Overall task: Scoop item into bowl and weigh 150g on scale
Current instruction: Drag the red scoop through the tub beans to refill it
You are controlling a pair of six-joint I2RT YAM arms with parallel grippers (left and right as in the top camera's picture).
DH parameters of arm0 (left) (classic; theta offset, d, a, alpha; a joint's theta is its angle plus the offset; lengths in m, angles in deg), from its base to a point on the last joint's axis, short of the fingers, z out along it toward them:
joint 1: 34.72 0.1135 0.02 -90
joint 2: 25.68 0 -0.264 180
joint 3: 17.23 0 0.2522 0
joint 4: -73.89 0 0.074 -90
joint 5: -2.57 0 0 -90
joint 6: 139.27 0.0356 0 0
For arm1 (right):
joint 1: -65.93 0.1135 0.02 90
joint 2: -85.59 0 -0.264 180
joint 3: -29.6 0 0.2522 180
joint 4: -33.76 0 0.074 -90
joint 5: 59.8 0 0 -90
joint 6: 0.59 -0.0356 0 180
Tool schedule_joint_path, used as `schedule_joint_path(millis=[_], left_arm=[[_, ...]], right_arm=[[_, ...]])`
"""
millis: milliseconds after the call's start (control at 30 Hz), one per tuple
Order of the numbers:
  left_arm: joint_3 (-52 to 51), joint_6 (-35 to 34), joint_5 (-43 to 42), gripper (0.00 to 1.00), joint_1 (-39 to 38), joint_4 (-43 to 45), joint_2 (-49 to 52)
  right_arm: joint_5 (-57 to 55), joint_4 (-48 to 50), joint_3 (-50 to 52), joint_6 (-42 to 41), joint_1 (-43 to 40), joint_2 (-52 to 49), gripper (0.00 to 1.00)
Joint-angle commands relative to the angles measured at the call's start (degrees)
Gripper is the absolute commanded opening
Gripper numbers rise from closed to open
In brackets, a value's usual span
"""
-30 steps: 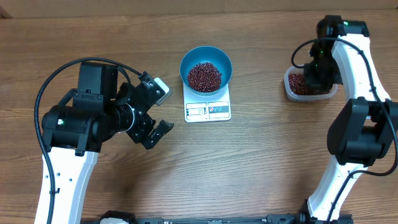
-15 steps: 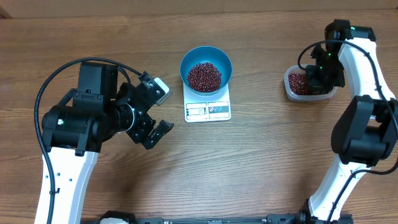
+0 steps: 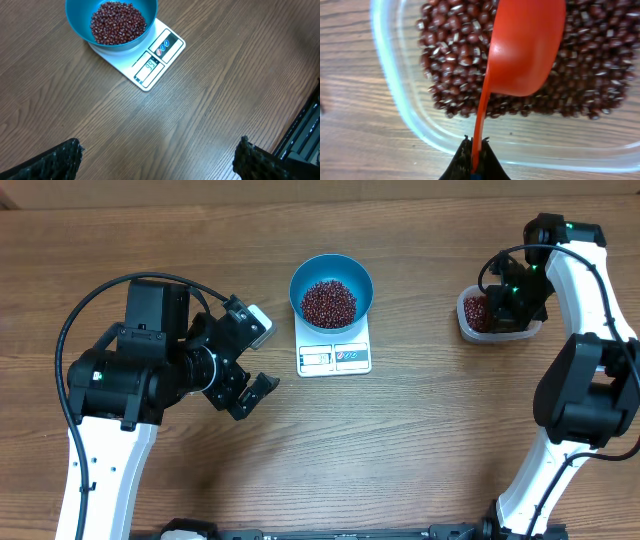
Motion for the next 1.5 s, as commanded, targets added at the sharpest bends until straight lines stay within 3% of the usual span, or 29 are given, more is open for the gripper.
schedule_joint_path(millis=[0,1000,1467], left_arm=[[0.79,1.25,-0.87,1.0,0.22,0.0,0.09],[0.79,1.25,-0.85,0.99,0.22,0.0,0.09],[0.79,1.25,-0.87,1.0,0.22,0.0,0.09]], right_arm=[[5.99,-0.42,0.33,2.43,-0.02,-0.33,0.04],[23.08,-2.32,0.33,6.69,-9.57,-0.33,0.04],[23.1,-2.34,0.33,6.67,-12.87,-0.33,0.04]])
